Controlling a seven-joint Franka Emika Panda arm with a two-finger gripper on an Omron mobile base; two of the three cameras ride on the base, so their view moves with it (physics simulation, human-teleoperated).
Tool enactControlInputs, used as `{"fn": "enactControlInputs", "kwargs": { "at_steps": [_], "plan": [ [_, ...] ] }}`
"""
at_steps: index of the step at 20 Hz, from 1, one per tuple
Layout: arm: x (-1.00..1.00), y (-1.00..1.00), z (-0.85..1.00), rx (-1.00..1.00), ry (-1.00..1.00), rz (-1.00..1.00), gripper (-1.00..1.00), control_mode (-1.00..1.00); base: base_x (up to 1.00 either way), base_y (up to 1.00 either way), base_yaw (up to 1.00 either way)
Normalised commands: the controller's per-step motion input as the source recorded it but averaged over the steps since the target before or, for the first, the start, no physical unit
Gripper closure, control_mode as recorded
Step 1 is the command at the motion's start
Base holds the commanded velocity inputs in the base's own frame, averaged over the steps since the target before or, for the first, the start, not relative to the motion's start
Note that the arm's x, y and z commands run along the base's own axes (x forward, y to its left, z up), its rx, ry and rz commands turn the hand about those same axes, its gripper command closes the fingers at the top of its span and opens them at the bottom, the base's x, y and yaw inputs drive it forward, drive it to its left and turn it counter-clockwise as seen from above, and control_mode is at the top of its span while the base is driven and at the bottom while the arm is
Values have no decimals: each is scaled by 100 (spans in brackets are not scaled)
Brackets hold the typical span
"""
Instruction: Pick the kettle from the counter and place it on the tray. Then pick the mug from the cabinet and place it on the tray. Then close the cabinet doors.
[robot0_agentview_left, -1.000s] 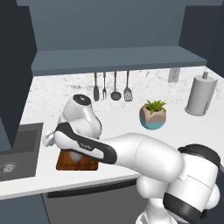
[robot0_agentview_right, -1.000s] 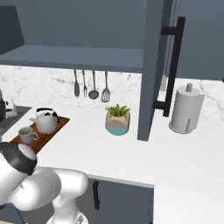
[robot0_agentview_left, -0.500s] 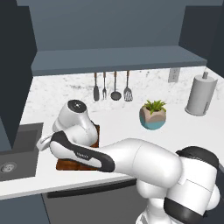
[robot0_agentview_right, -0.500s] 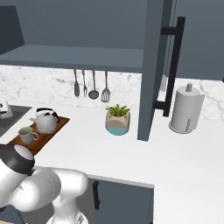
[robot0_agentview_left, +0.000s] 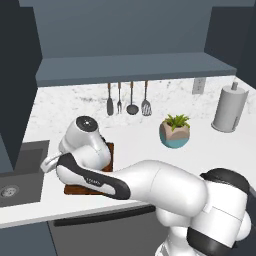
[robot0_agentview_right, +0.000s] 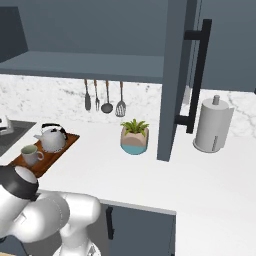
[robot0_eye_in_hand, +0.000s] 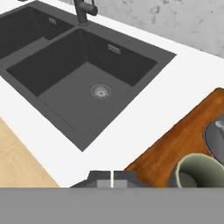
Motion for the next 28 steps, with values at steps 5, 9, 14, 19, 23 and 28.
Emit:
{"fn": "enactControlInputs", "kwargs": {
  "at_steps": [5, 9, 14, 19, 23, 28],
  "plan": [
    [-1, 0, -8, -6, -23, -6, 100, -100, 0, 0, 0],
    [-8, 3, -2, -8, -24, -9, 100, -100, 0, 0, 0],
    [-10, 40, 11, -9, -8, -23, 100, -100, 0, 0, 0],
    [-1, 48, 0, -12, -8, -21, 100, -100, 0, 0, 0],
    [0, 54, 0, -17, -12, -22, 100, -100, 0, 0, 0],
    [-10, 29, 0, -14, -22, -16, 100, -100, 0, 0, 0]
  ]
}}
